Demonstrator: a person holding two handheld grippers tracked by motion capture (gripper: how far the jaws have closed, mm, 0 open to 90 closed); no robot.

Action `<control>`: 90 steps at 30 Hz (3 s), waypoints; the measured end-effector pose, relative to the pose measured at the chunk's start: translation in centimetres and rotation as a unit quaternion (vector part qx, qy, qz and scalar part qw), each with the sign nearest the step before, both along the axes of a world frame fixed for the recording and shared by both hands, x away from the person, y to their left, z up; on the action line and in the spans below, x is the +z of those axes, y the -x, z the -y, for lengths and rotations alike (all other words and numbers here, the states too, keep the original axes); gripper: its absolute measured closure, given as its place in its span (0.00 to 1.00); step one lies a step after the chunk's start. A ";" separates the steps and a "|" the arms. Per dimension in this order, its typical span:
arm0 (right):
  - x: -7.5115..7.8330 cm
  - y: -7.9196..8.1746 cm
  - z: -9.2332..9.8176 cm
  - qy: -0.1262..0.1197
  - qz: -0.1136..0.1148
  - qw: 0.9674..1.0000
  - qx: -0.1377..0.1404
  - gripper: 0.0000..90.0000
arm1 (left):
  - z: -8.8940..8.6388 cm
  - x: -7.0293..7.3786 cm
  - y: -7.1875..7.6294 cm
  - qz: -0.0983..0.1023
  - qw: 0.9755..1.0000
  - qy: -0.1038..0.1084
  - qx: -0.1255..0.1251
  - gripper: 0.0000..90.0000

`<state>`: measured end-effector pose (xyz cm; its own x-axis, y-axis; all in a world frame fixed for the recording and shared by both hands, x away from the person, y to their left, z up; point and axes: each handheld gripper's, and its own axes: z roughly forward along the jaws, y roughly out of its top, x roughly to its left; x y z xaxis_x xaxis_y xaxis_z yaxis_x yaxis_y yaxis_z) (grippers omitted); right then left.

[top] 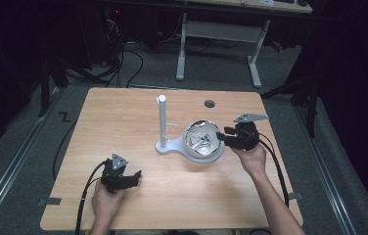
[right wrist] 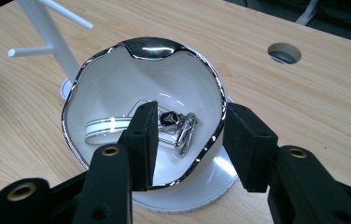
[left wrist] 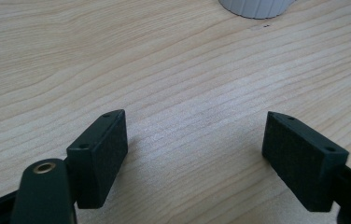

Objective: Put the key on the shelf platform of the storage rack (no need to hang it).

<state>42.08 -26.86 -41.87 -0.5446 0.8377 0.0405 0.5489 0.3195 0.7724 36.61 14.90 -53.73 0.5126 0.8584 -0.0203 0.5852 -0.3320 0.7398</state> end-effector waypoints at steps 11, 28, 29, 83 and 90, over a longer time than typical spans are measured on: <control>0.8 1.4 1.8 -0.014 0.012 1.000 -0.020 0.61 | 0.0 0.0 0.0 0.001 1.000 0.000 0.000 0.25; 2.0 3.1 3.1 -0.012 0.026 0.999 -0.033 0.60 | 0.0 0.0 0.0 0.000 1.000 0.001 0.000 0.25; 2.0 3.1 3.1 -0.012 0.026 0.999 -0.033 0.60 | 0.0 0.0 0.0 0.000 1.000 0.001 0.000 0.25; -1.8 8.2 7.0 -0.056 0.025 0.995 -0.077 0.59 | 0.0 0.0 0.0 0.000 1.000 -0.002 0.000 0.26; -2.9 8.1 6.5 -0.059 0.017 0.995 -0.073 0.59 | 0.0 0.0 0.0 0.000 1.000 -0.003 0.000 0.26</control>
<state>33.97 -33.40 -44.75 -0.4199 0.8985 0.1279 0.5561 0.1433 0.8186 36.59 14.85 -53.73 0.5128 0.8584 -0.0155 0.5847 -0.3360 0.7385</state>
